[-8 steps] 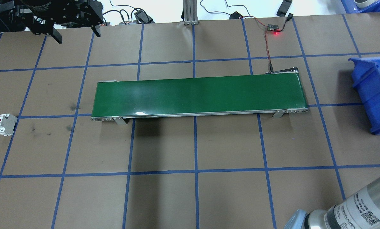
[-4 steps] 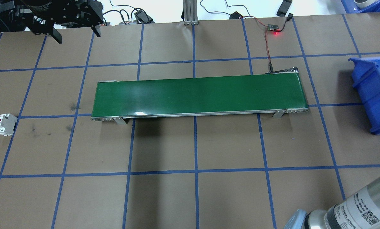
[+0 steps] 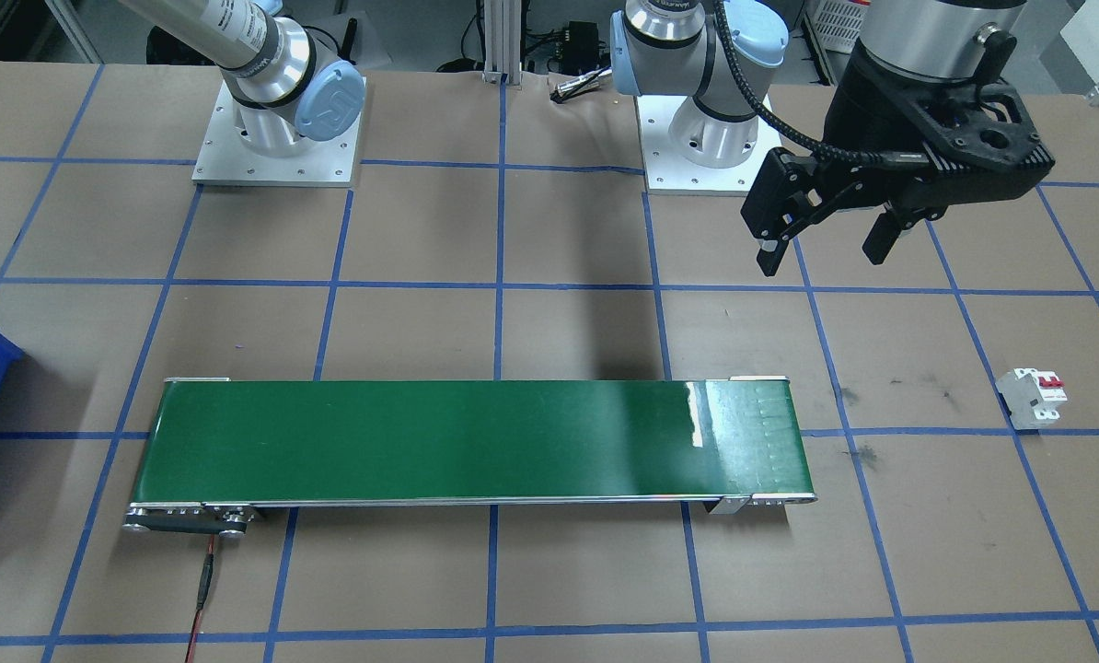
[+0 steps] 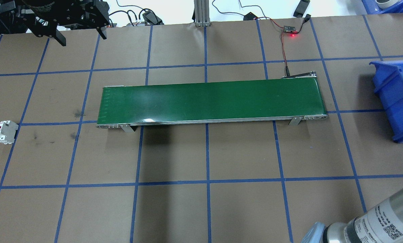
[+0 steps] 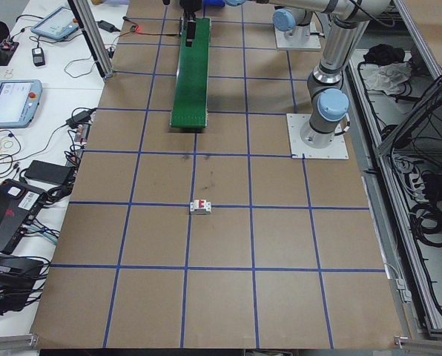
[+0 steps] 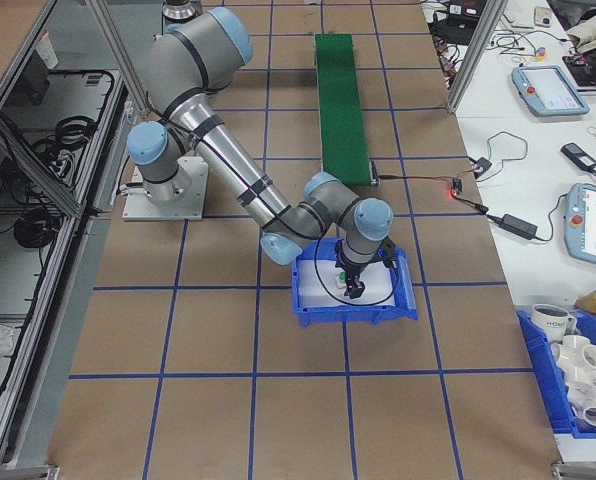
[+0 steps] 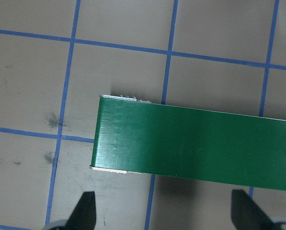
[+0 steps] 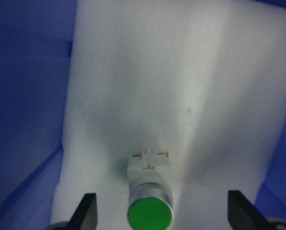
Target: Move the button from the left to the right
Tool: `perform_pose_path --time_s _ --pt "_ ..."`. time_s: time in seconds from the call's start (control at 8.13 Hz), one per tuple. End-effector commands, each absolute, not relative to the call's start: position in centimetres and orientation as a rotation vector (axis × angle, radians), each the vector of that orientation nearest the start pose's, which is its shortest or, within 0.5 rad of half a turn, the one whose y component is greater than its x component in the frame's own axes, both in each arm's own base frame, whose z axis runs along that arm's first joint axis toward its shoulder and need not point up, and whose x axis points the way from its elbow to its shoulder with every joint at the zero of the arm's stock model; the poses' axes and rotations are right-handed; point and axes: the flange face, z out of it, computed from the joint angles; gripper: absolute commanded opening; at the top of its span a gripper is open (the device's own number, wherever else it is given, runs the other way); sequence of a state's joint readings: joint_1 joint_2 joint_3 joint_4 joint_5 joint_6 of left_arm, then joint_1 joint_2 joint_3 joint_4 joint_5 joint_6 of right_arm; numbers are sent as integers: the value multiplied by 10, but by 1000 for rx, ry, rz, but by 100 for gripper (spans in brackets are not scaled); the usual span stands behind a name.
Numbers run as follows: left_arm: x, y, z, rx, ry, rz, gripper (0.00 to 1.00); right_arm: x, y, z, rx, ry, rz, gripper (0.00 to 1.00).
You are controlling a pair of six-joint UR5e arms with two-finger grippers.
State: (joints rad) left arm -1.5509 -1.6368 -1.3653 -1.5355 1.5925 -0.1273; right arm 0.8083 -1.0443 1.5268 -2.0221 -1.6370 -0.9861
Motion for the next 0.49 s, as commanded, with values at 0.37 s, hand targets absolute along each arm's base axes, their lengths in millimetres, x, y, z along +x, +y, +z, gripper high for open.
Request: perform_pose_path --time_s 0.37 --pt "-120 -534 560 -232 3107 -275 100 -257 -536 442 -368 3268 -121 100"
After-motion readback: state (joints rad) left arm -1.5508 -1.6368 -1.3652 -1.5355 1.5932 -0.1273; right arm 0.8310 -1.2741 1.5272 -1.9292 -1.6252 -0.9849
